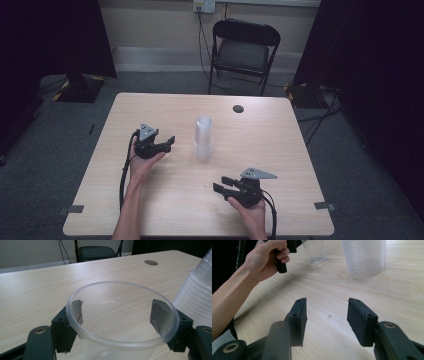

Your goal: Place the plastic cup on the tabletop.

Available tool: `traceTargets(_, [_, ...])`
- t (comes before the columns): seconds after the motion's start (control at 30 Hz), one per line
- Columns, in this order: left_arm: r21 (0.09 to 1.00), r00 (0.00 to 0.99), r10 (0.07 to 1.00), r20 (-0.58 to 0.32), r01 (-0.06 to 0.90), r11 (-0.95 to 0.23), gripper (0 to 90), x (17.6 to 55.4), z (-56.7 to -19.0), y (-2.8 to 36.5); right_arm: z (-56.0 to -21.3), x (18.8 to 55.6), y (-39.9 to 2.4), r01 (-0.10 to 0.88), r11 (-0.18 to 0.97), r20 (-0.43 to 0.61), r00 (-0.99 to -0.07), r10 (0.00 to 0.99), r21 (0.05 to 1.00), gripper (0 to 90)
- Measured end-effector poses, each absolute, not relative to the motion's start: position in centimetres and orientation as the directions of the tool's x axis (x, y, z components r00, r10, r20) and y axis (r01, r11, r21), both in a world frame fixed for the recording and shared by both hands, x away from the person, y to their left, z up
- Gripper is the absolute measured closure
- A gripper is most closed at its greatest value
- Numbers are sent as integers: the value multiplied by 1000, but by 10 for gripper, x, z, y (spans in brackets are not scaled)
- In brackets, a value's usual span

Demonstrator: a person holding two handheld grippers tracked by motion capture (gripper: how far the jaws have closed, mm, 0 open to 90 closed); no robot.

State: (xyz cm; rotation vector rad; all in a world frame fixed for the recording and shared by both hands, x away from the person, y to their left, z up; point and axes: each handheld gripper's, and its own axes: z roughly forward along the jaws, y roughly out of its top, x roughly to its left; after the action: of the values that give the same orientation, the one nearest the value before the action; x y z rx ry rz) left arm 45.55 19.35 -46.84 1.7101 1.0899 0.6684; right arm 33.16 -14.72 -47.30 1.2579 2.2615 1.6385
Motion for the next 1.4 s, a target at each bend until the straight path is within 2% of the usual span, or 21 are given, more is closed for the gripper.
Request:
traceTargets(0.07, [922,446,894,-45,363,-135,248,456,-469,193,-472,332,-147,560,98,374,-663,648,823,499])
traceTargets(0.13, [916,439,896,-59,381,-127,200,458,-472,195,-472,333,-147,559,95,375,-663,648,824,499])
traceTargets(0.27, [905,451,891,-47,397,-153,197,458,-474,194,-471,333,-147,558,96,374,-663,648,824,499])
traceTargets(0.4, [893,459,887,-53,420,-164,155,457,-476,191,-472,332,-147,559,93,377,-663,647,824,499])
traceTargets(0.53, [888,452,888,-79,437,-144,155,457,-478,193,-473,331,-150,562,83,383,-658,648,823,499])
traceTargets(0.73, [878,437,897,-73,455,-150,156,453,-483,196,-474,331,-152,563,78,386,-654,651,822,500])
traceTargets(0.87, [886,443,895,-51,434,-164,156,447,-480,197,-474,331,-154,560,72,386,-654,651,826,499])
traceTargets(1.0, [872,437,896,-73,465,-156,156,445,-483,201,-474,328,-156,560,67,387,-649,655,826,500])
traceTargets(1.4, [877,416,905,-93,464,-123,156,427,-479,213,-474,327,-167,547,25,386,-623,680,837,474])
